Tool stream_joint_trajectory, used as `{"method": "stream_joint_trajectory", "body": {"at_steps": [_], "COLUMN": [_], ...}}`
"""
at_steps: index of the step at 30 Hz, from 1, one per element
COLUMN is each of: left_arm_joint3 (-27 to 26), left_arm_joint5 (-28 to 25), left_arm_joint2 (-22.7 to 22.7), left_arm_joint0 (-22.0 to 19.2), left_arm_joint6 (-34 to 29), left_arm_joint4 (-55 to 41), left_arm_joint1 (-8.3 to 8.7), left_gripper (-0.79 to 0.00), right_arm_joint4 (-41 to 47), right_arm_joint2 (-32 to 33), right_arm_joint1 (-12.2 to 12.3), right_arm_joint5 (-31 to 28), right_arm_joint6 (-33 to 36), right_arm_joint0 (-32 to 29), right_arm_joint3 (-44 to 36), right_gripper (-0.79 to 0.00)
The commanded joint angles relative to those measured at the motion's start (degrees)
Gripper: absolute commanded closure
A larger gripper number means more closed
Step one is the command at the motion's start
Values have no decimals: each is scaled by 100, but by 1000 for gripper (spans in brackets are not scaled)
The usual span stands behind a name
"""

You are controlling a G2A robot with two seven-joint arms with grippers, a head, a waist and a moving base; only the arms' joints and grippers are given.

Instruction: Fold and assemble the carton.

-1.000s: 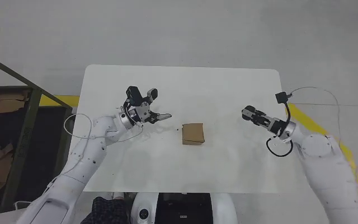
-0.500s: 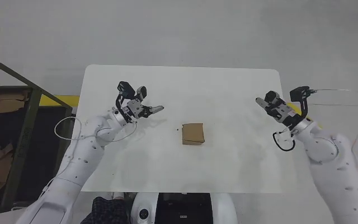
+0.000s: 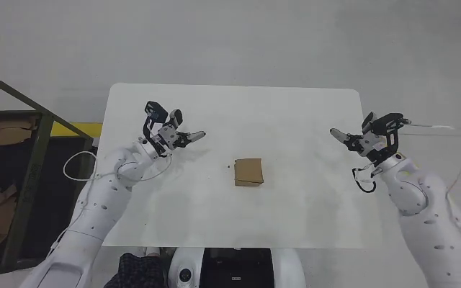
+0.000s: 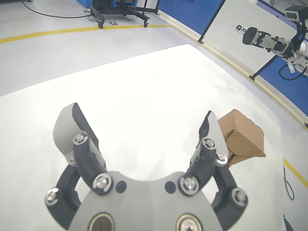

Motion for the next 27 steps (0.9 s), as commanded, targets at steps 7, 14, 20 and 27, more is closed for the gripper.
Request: {"method": "stream_joint_trajectory", "body": {"at_steps": [7, 14, 20, 27], "left_arm_joint3": [24, 168, 195, 194], "left_arm_joint5": [165, 168, 141, 142], "left_arm_joint2": [-236, -524, -551, -549], "left_arm_joint0": [-135, -172, -164, -164], "left_arm_joint6": [-371, -174, -120, -122], "left_arm_joint4": [-39, -90, -129, -128], "left_arm_joint1": [36, 70, 69, 69], "left_gripper": [-785, -785, -784, -784], "right_arm_joint4": [-50, -50, -50, -50], "right_arm_joint2": [-7, -7, -7, -7], "right_arm_joint1": [-2, -2, -2, -2], "right_arm_joint5": [-7, -7, -7, -7], "right_arm_joint6": [-9, -9, -9, -9], "right_arm_joint0": [-15, -15, -15, -15], "right_arm_joint3": [-13, -13, -13, -13], "right_gripper": [-785, -785, -785, -785]}}
